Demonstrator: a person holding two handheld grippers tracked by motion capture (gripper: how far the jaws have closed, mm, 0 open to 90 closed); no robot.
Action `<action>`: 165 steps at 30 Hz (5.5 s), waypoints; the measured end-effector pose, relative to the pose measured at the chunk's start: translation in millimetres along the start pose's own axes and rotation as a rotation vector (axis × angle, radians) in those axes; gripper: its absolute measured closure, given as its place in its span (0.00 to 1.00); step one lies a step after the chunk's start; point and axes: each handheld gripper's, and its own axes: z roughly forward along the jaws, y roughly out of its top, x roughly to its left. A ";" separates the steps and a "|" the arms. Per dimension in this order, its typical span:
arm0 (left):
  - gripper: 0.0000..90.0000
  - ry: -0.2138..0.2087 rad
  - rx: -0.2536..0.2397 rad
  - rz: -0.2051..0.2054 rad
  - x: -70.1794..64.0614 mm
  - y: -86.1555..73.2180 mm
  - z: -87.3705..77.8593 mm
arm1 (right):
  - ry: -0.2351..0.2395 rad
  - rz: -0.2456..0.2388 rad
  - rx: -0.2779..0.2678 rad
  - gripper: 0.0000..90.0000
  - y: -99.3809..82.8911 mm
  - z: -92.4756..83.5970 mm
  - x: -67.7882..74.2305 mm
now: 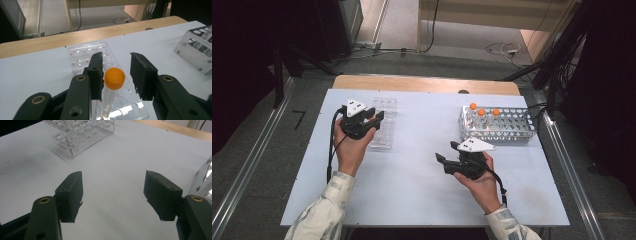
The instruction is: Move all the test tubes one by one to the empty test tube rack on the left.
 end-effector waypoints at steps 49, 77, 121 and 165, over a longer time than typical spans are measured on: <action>0.24 -0.093 0.031 0.007 -27.1 -39.3 -46.5 | -0.145 0.098 -0.030 0.34 -2.7 -20.6 -46.4; 0.24 -0.104 0.029 -0.011 -26.9 -49.0 -56.7 | -0.442 0.229 -0.052 0.38 5.6 -33.0 -122.8; 0.24 -0.114 0.043 -0.018 -25.1 -50.4 -56.4 | -0.443 0.233 -0.050 0.80 10.4 -3.7 -145.1; 0.23 -0.119 0.060 -0.012 -28.7 -51.5 -54.6 | -0.310 0.106 -0.171 0.80 31.7 -76.2 -89.3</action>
